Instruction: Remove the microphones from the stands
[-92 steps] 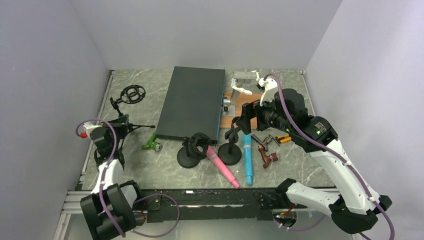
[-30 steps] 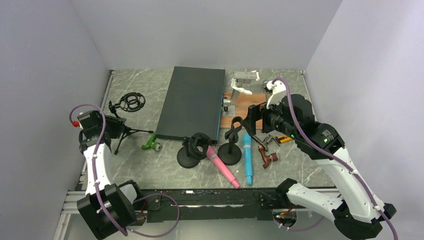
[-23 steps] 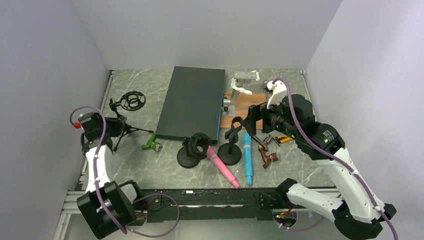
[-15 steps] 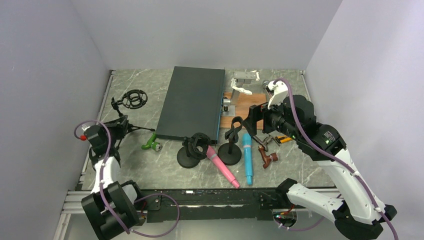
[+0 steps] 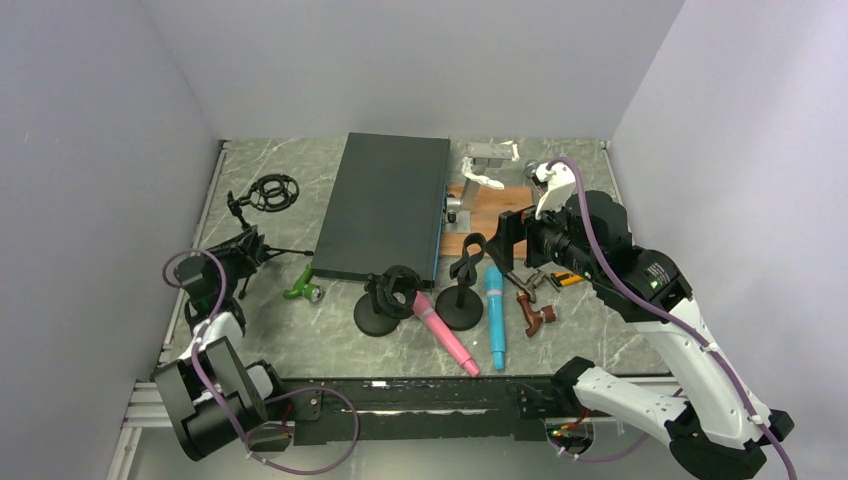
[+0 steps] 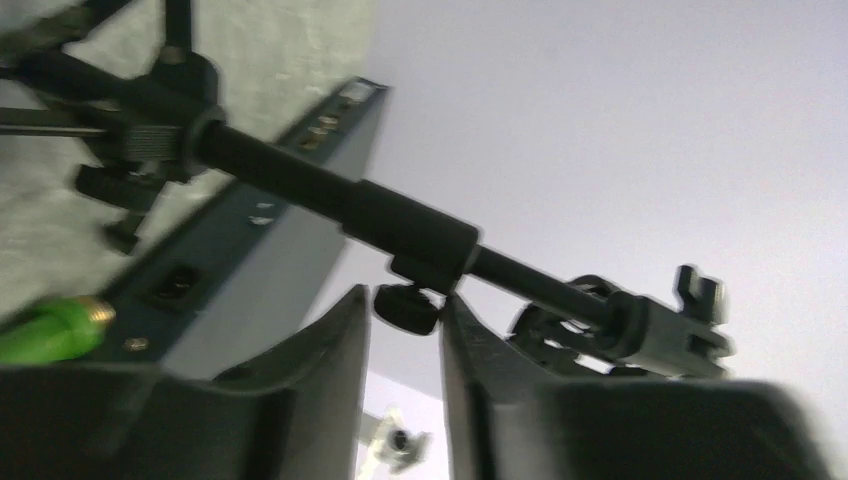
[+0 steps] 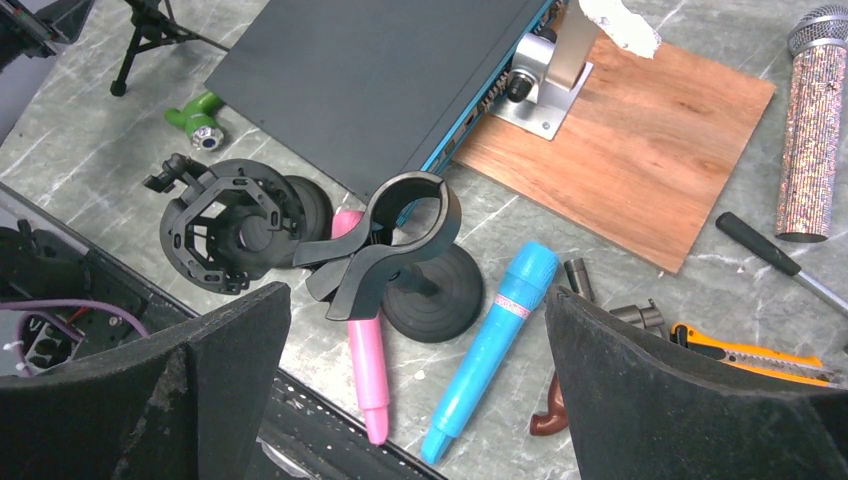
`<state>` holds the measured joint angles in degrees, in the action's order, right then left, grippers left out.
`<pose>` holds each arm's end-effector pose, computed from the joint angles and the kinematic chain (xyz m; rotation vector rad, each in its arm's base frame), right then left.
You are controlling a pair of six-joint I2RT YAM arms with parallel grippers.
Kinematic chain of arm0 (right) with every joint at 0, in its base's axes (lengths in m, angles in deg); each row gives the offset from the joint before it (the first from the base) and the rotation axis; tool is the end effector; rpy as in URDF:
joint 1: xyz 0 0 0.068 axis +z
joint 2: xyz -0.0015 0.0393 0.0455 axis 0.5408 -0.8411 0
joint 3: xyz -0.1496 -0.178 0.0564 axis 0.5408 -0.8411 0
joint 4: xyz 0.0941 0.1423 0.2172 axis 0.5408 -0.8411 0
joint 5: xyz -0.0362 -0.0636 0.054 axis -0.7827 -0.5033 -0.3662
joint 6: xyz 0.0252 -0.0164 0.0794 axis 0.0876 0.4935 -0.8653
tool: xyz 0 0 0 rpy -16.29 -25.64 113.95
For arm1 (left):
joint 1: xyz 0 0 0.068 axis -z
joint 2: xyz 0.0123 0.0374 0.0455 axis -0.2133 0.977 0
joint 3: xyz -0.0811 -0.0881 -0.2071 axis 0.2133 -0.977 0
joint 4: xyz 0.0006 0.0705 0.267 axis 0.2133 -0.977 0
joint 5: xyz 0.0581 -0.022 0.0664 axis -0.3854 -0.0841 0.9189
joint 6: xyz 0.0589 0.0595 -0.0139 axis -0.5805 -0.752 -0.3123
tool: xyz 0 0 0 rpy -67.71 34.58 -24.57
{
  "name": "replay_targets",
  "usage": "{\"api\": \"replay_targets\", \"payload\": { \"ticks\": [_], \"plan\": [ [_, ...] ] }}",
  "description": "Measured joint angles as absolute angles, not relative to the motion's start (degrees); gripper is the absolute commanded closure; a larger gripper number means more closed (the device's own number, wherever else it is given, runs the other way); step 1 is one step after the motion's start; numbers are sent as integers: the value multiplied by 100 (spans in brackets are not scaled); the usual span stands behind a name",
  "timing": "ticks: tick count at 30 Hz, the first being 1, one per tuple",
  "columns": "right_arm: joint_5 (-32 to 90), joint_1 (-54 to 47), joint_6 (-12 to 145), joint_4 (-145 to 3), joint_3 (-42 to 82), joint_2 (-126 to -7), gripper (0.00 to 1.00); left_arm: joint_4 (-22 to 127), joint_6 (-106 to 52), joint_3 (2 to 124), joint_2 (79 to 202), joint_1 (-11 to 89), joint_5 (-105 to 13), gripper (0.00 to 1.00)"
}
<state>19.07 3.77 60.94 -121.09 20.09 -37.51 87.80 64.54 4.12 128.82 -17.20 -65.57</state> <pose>0.1824 0.1309 0.3865 -0.4067 2.0373 0.4855 0.2493 0.1010 0.1218 -1.6423 1.1379 -1.3139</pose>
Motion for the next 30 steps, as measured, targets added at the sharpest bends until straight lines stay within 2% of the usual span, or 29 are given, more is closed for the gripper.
{"api": "replay_targets", "payload": {
  "ticks": [2,4,16,22,28,30],
  "plan": [
    [1907,377,6094,-12109,2007,-3751,0,7967,6074,705,12751,-1725,-6575,44],
    [1907,377,6094,-12109,2007,-3754,0,7136,5654,958,12631,-1723,-6542,39],
    [1909,377,6092,-12104,2000,-3804,0,3152,2898,2622,12050,-1736,-5624,41],
    [1922,377,6092,-12102,1954,-3826,0,2385,2373,2705,11540,-1709,-5386,42],
    [2005,377,6094,-12102,1954,-3830,0,2033,1772,2969,11510,-1465,-5276,47],
    [2045,377,6092,-12102,1954,-3839,0,1932,1558,3120,11518,-1368,-5276,45]
  ]
}}
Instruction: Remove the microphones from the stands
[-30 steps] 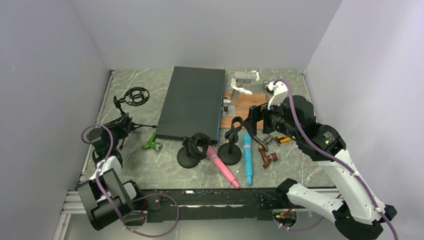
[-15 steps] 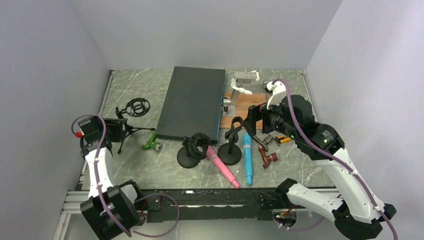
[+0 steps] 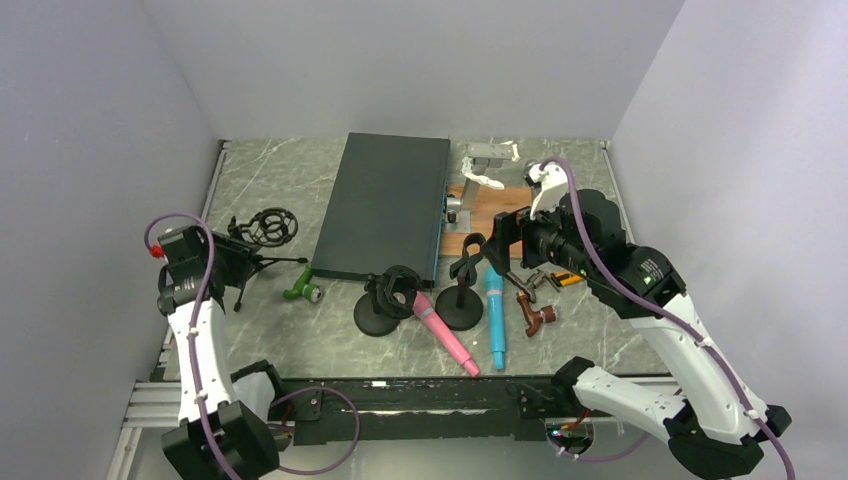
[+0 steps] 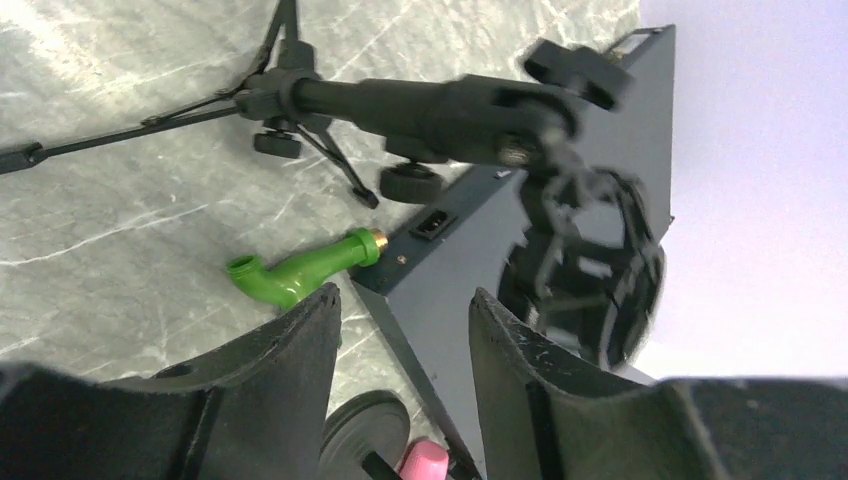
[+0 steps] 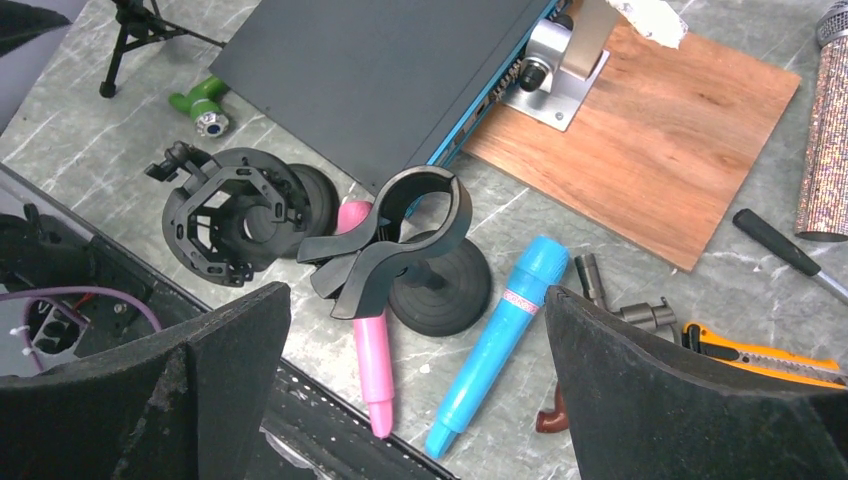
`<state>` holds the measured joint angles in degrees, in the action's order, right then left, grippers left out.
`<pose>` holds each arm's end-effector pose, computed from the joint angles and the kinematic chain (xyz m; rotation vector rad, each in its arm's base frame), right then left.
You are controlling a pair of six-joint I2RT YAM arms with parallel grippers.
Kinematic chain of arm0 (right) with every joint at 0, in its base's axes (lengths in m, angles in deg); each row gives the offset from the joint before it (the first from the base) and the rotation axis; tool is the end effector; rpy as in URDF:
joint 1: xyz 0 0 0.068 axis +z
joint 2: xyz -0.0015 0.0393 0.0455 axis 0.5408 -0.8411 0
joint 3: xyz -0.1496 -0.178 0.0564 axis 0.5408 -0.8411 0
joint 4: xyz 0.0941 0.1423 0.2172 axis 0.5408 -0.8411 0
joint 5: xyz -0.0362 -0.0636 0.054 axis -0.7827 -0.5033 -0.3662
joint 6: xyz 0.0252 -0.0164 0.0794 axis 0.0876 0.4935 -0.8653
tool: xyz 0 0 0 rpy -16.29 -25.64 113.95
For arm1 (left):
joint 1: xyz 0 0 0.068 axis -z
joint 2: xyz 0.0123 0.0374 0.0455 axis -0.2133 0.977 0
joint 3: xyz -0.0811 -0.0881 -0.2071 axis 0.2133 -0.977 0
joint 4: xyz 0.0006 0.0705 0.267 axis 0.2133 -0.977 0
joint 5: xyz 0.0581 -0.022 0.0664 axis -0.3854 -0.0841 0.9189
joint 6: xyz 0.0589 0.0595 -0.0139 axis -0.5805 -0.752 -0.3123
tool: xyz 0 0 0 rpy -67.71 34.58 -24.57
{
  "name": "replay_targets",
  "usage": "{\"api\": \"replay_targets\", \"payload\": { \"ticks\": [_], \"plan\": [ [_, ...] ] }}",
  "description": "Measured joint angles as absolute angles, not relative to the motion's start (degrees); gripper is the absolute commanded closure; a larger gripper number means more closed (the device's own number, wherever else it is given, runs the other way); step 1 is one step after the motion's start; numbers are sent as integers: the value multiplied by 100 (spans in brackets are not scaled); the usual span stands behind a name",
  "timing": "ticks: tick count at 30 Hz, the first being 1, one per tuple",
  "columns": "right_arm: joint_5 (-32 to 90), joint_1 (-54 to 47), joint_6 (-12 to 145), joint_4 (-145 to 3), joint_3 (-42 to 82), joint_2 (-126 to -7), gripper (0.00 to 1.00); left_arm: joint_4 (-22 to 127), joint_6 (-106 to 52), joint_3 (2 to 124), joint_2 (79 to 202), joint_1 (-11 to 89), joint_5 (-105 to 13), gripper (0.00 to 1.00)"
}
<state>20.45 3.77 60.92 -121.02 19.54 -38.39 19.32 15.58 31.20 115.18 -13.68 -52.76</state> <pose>0.1854 0.1354 0.3801 -0.4273 2.0613 0.5011 0.2341 0.0925 0.2061 -1.3896 1.8660 -0.5541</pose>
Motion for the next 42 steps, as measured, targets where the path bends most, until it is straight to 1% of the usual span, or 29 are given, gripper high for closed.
{"api": "replay_targets", "payload": {
  "ticks": [6,11,16,18,22,27,32,36,42],
  "plan": [
    [2042,377,6094,-12106,1954,-3900,0,1347,992,3983,11433,-1191,-5045,44],
    [1857,377,6094,-12122,2031,-3900,0,892,531,4539,11156,-923,-4927,42],
    [1426,377,6026,-12244,2162,-3786,0,610,-381,5089,11059,-42,-4789,42],
    [1149,377,5930,-12421,2199,-3662,0,525,-792,5459,11132,382,-4824,46],
    [631,377,5596,-12766,2282,-3349,0,481,-1428,6333,11341,1036,-4944,45],
    [209,377,5010,-13217,2306,-2753,0,490,-1797,6853,11215,1372,-5276,38],
    [-49,377,4415,-13698,2405,-2173,0,523,-1823,6836,10703,1484,-6116,26],
    [-222,377,4079,-14039,2442,-2001,0,527,-1957,6818,10128,1506,-6723,18],
    [-421,377,3781,-14469,2606,-1795,0,839,-2005,6600,9068,1517,-7338,12]
  ]
}}
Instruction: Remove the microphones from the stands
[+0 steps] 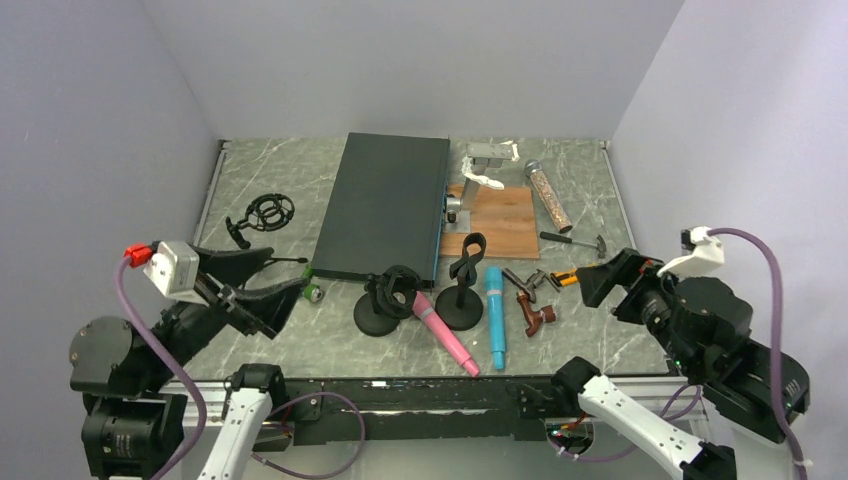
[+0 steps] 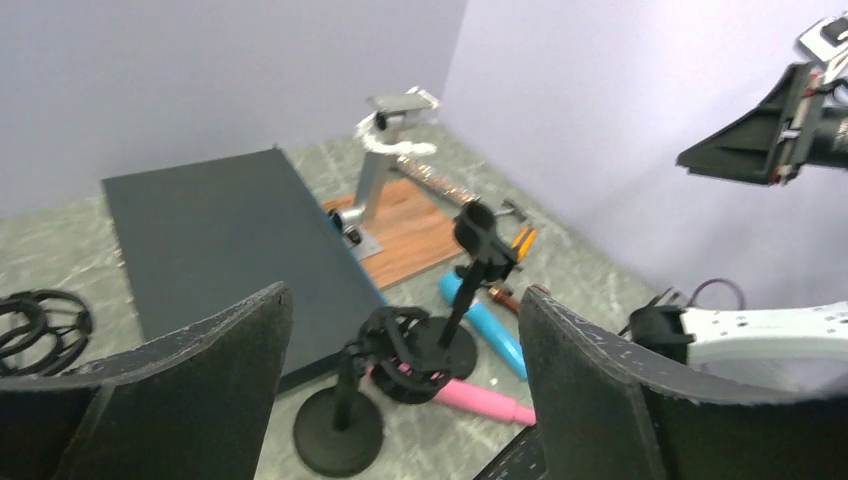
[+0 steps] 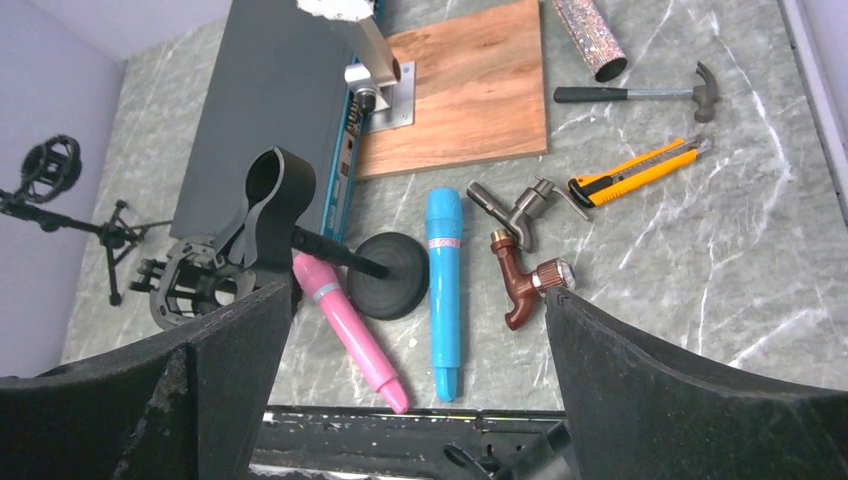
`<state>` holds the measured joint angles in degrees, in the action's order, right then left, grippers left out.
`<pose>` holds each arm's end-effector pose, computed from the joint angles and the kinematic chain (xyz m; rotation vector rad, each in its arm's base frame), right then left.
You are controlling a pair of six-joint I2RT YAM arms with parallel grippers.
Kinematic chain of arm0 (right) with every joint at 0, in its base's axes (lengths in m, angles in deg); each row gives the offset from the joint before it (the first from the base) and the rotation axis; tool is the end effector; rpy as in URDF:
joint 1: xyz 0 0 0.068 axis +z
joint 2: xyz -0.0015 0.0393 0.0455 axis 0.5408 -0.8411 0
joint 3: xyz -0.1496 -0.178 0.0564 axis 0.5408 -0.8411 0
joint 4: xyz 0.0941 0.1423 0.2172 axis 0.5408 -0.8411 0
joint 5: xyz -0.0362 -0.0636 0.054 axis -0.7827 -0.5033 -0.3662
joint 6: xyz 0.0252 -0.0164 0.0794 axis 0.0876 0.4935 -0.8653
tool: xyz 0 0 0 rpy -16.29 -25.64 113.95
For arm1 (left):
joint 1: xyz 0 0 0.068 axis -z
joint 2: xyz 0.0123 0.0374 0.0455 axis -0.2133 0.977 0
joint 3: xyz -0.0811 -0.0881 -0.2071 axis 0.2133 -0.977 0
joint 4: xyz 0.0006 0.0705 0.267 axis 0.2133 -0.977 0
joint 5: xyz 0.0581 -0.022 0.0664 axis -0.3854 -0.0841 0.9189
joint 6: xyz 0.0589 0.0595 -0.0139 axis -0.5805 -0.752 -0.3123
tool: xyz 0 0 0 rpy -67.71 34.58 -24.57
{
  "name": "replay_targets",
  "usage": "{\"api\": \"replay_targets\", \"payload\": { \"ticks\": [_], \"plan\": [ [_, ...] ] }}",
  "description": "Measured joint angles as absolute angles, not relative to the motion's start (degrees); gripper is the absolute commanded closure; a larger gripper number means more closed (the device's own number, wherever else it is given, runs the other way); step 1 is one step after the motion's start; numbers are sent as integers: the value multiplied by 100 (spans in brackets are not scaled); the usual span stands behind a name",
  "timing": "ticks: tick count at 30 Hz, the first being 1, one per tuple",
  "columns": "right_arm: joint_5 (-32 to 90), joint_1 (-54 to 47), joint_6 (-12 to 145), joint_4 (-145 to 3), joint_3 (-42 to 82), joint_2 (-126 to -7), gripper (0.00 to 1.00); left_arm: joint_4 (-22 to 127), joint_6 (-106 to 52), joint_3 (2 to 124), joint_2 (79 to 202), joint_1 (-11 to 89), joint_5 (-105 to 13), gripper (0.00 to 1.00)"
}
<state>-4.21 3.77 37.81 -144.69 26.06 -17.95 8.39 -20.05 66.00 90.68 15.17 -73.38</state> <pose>0.0819 0.0202 0.4128 0.2685 1.9630 0.3703 0.0711 -0.0472 0.4663 0.3193 1.4841 -0.7512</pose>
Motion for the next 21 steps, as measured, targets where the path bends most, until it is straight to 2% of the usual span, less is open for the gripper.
{"api": "replay_targets", "payload": {
  "ticks": [2,3,4,21],
  "plan": [
    [-489,377,3685,-14626,2774,-1762,0,1045,-1793,6379,8834,1525,-7458,15],
    [-517,377,3635,-14699,2848,-1736,0,1135,-1646,6254,8760,1525,-7484,22],
    [-526,377,3596,-14747,2894,-1708,0,1172,-1555,6171,8725,1525,-7488,23],
    [-561,377,3233,-15265,2973,-1137,0,-197,-1240,6737,8616,1525,-6201,23]
  ]
}}
